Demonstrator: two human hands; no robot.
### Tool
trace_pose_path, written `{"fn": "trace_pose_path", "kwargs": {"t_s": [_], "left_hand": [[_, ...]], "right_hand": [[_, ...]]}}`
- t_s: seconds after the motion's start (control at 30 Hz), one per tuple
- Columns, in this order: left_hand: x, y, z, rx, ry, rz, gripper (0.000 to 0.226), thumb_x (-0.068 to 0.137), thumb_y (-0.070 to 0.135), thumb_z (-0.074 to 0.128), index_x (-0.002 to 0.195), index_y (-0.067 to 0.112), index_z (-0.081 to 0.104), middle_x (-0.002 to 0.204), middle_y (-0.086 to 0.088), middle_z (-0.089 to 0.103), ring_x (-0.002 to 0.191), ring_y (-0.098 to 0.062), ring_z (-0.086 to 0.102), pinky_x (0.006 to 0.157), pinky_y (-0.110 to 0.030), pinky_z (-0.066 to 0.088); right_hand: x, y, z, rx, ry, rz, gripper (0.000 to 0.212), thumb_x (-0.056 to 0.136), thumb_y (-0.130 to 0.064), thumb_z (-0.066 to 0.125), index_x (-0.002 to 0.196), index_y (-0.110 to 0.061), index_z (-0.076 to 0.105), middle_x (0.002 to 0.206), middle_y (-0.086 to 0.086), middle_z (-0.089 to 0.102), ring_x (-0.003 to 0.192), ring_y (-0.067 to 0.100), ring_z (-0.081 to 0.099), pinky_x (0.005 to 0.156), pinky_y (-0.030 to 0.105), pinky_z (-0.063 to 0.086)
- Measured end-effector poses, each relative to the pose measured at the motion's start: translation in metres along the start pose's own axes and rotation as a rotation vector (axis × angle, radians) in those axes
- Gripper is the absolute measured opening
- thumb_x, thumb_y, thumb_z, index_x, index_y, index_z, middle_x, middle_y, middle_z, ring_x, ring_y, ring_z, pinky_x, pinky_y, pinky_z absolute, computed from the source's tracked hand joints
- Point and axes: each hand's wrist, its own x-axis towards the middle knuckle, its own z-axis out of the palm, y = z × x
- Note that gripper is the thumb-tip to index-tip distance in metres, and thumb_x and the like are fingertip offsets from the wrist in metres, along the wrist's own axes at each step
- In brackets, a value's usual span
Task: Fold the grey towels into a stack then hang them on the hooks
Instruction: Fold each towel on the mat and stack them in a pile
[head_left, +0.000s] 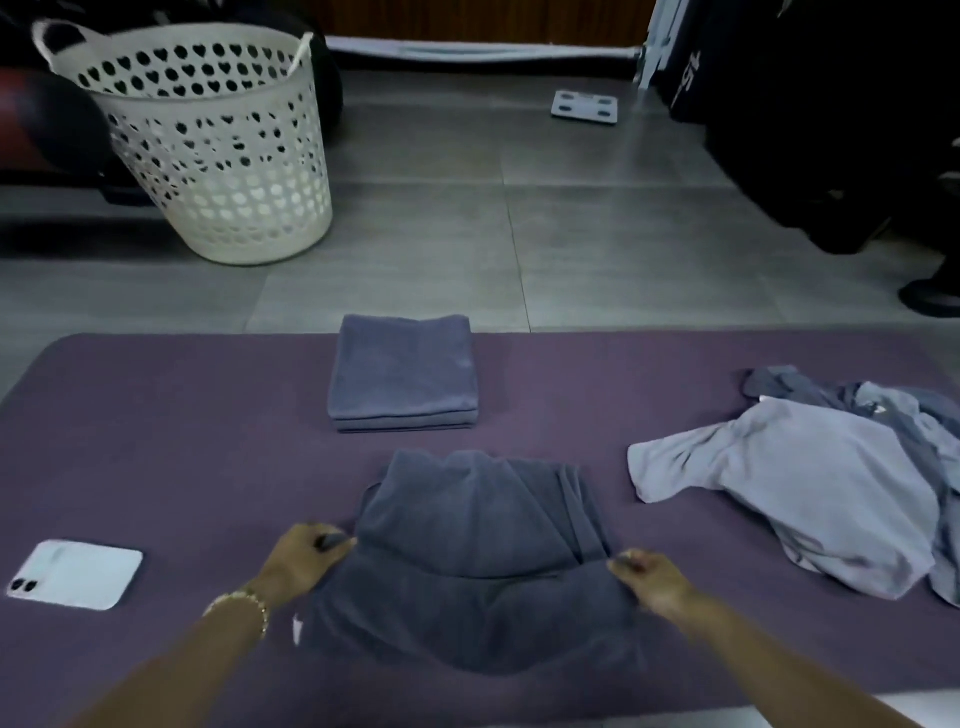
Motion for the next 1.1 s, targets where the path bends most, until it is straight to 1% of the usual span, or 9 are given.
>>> {"fn": "trace_pose_path", "kwargs": {"t_s": [0.1,0.2,0.37,0.47,0.6,0.77,0.87,0.93,1.1], "left_hand": [[0.031,0.002,0.014,-0.065,0.052,-0.028,0.007,0.086,0.015,0.069,0.085,0.011,0.063,0.083,-0.003,0.066,0.087,-0.023,0.063,0.077,-0.023,0.043],[0.06,0.021,0.027,-0.159,0.149,-0.033,0.031,0.089,0.016,0.064,0.116,0.0,0.057,0.104,-0.006,0.06,0.097,-0.019,0.055,0.089,-0.025,0.038],[0.107,0.046,0.042,-0.17,0.063,-0.059,0.046,0.099,0.037,0.042,0.123,0.001,0.058,0.129,-0.016,0.058,0.121,-0.027,0.052,0.103,-0.031,0.034],[0.123,0.053,0.05,-0.205,0.021,-0.136,0.055,0.098,0.044,0.04,0.124,-0.001,0.058,0.132,-0.016,0.056,0.126,-0.029,0.048,0.106,-0.029,0.032],[0.14,0.056,0.055,-0.46,-0.087,-0.258,0.061,0.087,0.056,0.053,0.115,0.003,0.064,0.118,-0.011,0.066,0.107,-0.026,0.062,0.102,-0.036,0.045],[0.146,0.057,0.047,-0.433,-0.479,-0.444,0.072,0.084,0.071,0.037,0.124,0.016,0.059,0.127,-0.004,0.06,0.117,-0.022,0.055,0.102,-0.033,0.042],[0.144,0.055,0.043,-0.411,-0.561,-0.458,0.077,0.082,0.075,0.029,0.128,0.02,0.057,0.13,-0.002,0.058,0.118,-0.02,0.054,0.101,-0.03,0.042],[0.133,0.063,0.046,-0.582,-0.553,-0.432,0.065,0.087,0.068,0.033,0.12,0.019,0.061,0.124,-0.003,0.063,0.111,-0.018,0.058,0.089,-0.028,0.047],[0.119,0.067,0.054,-1.061,-0.312,-0.401,0.05,0.091,0.051,0.049,0.11,0.008,0.065,0.11,-0.009,0.069,0.1,-0.019,0.063,0.081,-0.032,0.048]], "right_hand": [[0.035,-0.001,0.002,-0.147,0.046,-0.057,0.007,0.092,-0.015,0.06,0.089,-0.01,0.056,0.097,0.007,0.058,0.09,0.021,0.057,0.078,0.033,0.048],[0.063,-0.018,0.007,-0.2,0.172,-0.293,0.018,0.089,-0.013,0.063,0.105,-0.009,0.059,0.101,0.001,0.057,0.097,0.018,0.057,0.083,0.022,0.04],[0.104,-0.052,0.029,-0.234,0.242,-0.539,0.021,0.087,-0.023,0.068,0.105,-0.012,0.067,0.097,-0.004,0.056,0.082,0.012,0.055,0.075,0.015,0.038],[0.123,-0.056,0.04,-0.213,0.311,-0.367,0.027,0.085,-0.031,0.069,0.104,-0.012,0.066,0.103,0.0,0.059,0.093,0.018,0.06,0.078,0.024,0.045],[0.138,-0.059,0.045,-0.104,0.426,-0.121,0.027,0.082,-0.03,0.072,0.089,-0.011,0.053,0.088,0.004,0.058,0.086,0.024,0.058,0.067,0.025,0.038],[0.153,-0.054,0.027,-0.044,0.346,0.008,0.043,0.083,-0.023,0.071,0.054,-0.004,0.047,0.051,0.003,0.045,0.05,0.014,0.042,0.047,0.025,0.034],[0.15,-0.05,0.019,0.15,0.25,-0.044,0.024,0.084,-0.021,0.072,0.075,0.0,0.066,0.067,0.002,0.057,0.066,0.012,0.049,0.06,0.017,0.043],[0.143,-0.051,0.015,0.335,0.148,-0.074,0.015,0.087,-0.02,0.067,0.077,-0.01,0.063,0.069,-0.003,0.057,0.068,0.01,0.049,0.055,0.009,0.041],[0.135,-0.048,0.007,0.693,-0.06,0.005,0.012,0.094,-0.02,0.056,0.084,-0.018,0.062,0.088,0.0,0.066,0.084,0.013,0.059,0.074,0.025,0.047]]}}
